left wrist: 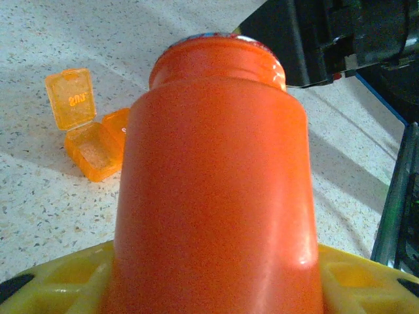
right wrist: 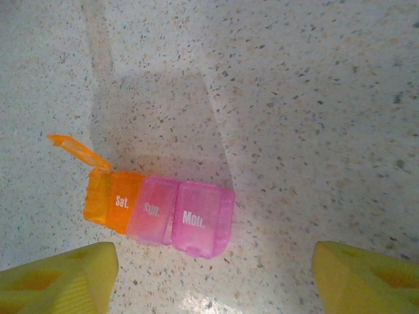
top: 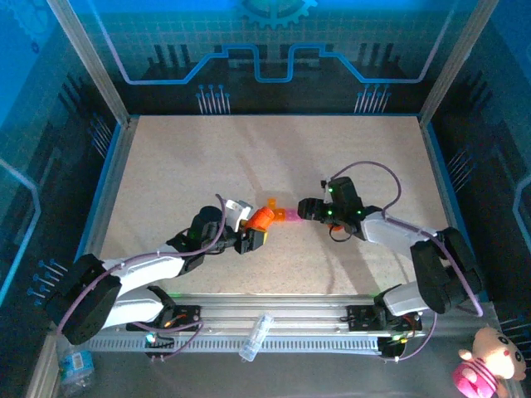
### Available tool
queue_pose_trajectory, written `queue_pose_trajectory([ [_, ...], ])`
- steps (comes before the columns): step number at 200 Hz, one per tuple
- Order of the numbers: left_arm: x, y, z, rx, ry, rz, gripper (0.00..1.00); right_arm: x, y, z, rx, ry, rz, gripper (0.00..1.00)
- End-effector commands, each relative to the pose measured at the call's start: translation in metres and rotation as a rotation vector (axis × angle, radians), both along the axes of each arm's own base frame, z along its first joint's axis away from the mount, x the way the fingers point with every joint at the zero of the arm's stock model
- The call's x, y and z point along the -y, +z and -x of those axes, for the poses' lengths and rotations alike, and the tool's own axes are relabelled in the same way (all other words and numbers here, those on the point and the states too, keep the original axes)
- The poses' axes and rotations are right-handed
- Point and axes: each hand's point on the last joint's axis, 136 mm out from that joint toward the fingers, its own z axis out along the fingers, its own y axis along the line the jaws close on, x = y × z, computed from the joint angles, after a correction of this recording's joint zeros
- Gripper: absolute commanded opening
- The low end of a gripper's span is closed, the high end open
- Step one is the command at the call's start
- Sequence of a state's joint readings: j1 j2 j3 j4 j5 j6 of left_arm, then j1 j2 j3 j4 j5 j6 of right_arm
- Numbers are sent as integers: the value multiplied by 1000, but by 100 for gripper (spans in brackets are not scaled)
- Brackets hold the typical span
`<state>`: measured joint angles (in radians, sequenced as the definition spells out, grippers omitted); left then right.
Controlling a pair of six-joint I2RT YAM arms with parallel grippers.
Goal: Sort the pills into containers
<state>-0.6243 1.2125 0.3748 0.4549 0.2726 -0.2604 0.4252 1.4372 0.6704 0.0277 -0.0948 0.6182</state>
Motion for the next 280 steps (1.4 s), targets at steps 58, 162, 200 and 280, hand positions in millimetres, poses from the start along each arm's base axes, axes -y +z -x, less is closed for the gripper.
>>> queue_pose_trajectory([
  [58,0,-17,-15,9,20,-24,0,-21,-12,-17,2,49,4,68],
  [162,-3,-35,-32,-73,35,-47,0,-31,-20,-21,-23,60,-1,67],
  [200,-2,-40,-34,-107,21,-58,0,-32,-24,-22,-35,58,5,67],
  [280,6,-42,-39,-167,-18,-75,0,-32,-33,-19,-56,54,12,65],
])
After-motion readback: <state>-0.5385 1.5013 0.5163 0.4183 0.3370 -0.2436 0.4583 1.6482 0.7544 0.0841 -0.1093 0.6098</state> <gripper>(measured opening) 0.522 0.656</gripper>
